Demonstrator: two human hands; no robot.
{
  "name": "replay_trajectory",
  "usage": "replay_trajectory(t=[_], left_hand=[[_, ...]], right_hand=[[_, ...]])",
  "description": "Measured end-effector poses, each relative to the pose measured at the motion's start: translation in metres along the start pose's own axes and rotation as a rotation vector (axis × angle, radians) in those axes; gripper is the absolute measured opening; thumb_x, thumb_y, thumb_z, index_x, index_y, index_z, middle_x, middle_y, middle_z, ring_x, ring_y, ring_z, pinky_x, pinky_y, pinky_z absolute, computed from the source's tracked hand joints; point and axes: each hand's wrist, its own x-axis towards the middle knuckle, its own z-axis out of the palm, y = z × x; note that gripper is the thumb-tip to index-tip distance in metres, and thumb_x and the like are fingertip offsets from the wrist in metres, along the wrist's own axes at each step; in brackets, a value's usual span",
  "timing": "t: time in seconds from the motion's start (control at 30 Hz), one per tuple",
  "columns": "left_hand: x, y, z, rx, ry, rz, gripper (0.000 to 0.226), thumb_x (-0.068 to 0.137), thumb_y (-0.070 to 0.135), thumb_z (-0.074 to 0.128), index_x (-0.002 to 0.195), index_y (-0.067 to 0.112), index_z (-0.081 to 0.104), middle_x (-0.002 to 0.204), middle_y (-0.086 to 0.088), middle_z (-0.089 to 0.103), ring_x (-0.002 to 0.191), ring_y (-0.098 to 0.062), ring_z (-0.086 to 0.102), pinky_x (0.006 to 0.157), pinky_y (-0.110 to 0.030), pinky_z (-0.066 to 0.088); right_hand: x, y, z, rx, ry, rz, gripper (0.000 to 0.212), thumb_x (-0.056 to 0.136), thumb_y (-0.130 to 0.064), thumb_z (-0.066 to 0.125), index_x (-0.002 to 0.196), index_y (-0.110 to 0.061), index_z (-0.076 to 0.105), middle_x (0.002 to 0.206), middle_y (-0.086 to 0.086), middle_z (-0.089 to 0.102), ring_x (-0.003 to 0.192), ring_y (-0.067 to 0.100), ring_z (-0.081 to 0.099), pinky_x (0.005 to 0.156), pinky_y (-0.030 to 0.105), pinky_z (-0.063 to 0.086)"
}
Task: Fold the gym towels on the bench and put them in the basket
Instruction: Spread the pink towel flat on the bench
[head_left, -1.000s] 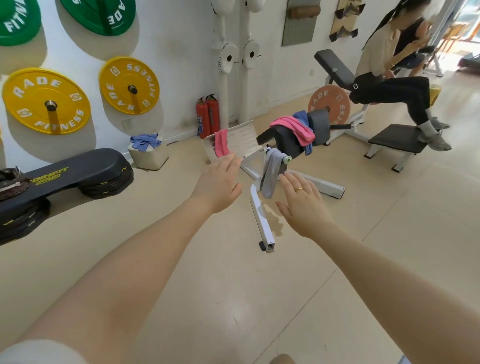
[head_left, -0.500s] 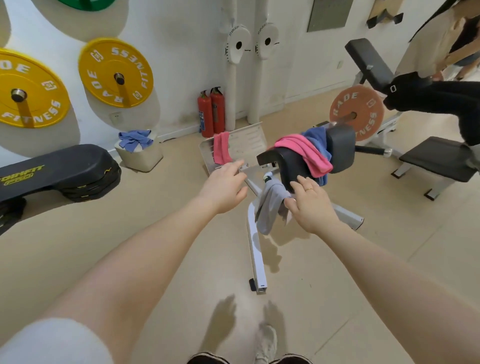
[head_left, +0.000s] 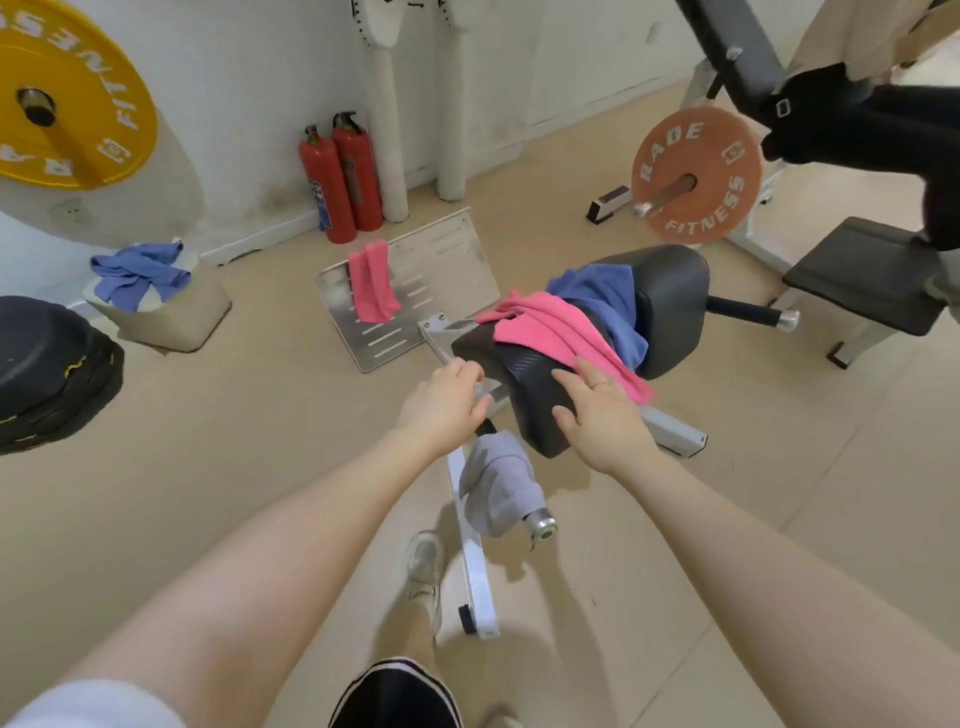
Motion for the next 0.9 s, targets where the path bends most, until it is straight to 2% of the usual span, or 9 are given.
replay_trajectory(t=[0.2, 0.33, 0.4, 0.47, 0.57, 0.67, 0.73, 0.8, 0.9], left_hand=[[0.124, -0.019, 0.021, -0.166, -0.153, -0.122, 0.056, 0.086, 0.042, 0.058, 0.126, 0.006, 0.042, 0.130, -0.012, 0.044, 0.120, -0.028, 0.045, 0.097, -0.042, 0.041], [0.170, -0.031, 0.035, 0.055, -0.253, -0.002, 0.055, 0.085, 0.049, 0.054, 0.122, 0.008, 0.045, 0.123, -0.011, 0.048, 0.114, -0.029, 0.048, 0.088, -0.039, 0.041], [0.180, -0.036, 0.044, -0.006, -0.285, 0.014, 0.054, 0.085, 0.048, 0.055, 0.119, 0.007, 0.046, 0.121, -0.011, 0.048, 0.111, -0.029, 0.049, 0.085, -0.038, 0.042], [0.186, -0.040, 0.048, -0.106, -0.277, -0.012, 0.056, 0.082, 0.049, 0.060, 0.117, 0.007, 0.048, 0.118, -0.010, 0.049, 0.108, -0.028, 0.050, 0.083, -0.037, 0.043], [0.196, -0.049, 0.044, -0.197, -0.294, -0.022, 0.056, 0.077, 0.046, 0.067, 0.116, 0.009, 0.050, 0.116, -0.007, 0.053, 0.103, -0.025, 0.054, 0.082, -0.035, 0.044], [0.204, -0.063, 0.029, -0.375, -0.398, -0.023, 0.051, 0.080, 0.031, 0.068, 0.121, 0.009, 0.050, 0.119, -0.007, 0.059, 0.108, -0.023, 0.056, 0.090, -0.034, 0.046], [0.205, -0.072, 0.014, -0.464, -0.406, 0.004, 0.042, 0.083, 0.019, 0.064, 0.121, 0.008, 0.050, 0.118, -0.008, 0.061, 0.108, -0.024, 0.058, 0.090, -0.033, 0.046], [0.202, -0.082, -0.004, -0.502, -0.307, 0.027, 0.038, 0.084, 0.009, 0.056, 0.122, 0.010, 0.051, 0.120, -0.007, 0.059, 0.107, -0.024, 0.057, 0.087, -0.029, 0.045], [0.188, -0.096, -0.036, -0.514, -0.139, -0.018, 0.042, 0.089, 0.007, 0.046, 0.130, 0.014, 0.045, 0.130, -0.005, 0.048, 0.102, -0.017, 0.052, 0.080, -0.021, 0.036]], right_hand=[[0.120, 0.002, 0.003, 0.043, -0.055, 0.133, 0.055, 0.096, -0.024, 0.043, 0.148, -0.021, 0.025, 0.158, 0.009, 0.011, 0.144, 0.031, 0.017, 0.117, 0.043, 0.018], [0.180, 0.008, 0.008, 0.045, -0.093, 0.278, 0.061, 0.093, -0.025, 0.046, 0.148, -0.019, 0.020, 0.159, 0.009, 0.009, 0.145, 0.030, 0.013, 0.118, 0.042, 0.014], [0.196, 0.010, 0.013, 0.027, -0.141, 0.349, 0.067, 0.092, -0.030, 0.051, 0.149, -0.020, 0.015, 0.159, 0.010, 0.006, 0.146, 0.032, 0.010, 0.117, 0.044, 0.013], [0.206, 0.011, 0.018, -0.011, -0.161, 0.388, 0.075, 0.089, -0.038, 0.057, 0.149, -0.020, 0.015, 0.157, 0.011, 0.012, 0.144, 0.034, 0.015, 0.116, 0.044, 0.017], [0.216, 0.009, 0.018, -0.057, -0.112, 0.425, 0.074, 0.086, -0.040, 0.061, 0.145, -0.017, 0.023, 0.145, 0.012, 0.034, 0.131, 0.033, 0.035, 0.105, 0.044, 0.032], [0.216, 0.000, 0.018, -0.048, -0.152, 0.363, 0.050, 0.089, -0.027, 0.055, 0.133, -0.013, 0.036, 0.127, 0.013, 0.047, 0.117, 0.034, 0.048, 0.094, 0.043, 0.038], [0.210, -0.010, 0.017, 0.019, -0.175, 0.265, 0.040, 0.086, -0.020, 0.054, 0.124, -0.013, 0.042, 0.118, 0.011, 0.051, 0.110, 0.034, 0.051, 0.088, 0.040, 0.039], [0.205, -0.026, 0.011, 0.101, -0.158, 0.166, 0.039, 0.083, -0.021, 0.057, 0.120, -0.017, 0.045, 0.113, 0.007, 0.055, 0.106, 0.031, 0.053, 0.086, 0.040, 0.041], [0.199, -0.059, -0.009, 0.180, -0.126, 0.033, 0.042, 0.079, -0.022, 0.063, 0.118, -0.022, 0.048, 0.111, 0.002, 0.060, 0.104, 0.027, 0.054, 0.089, 0.043, 0.043]])
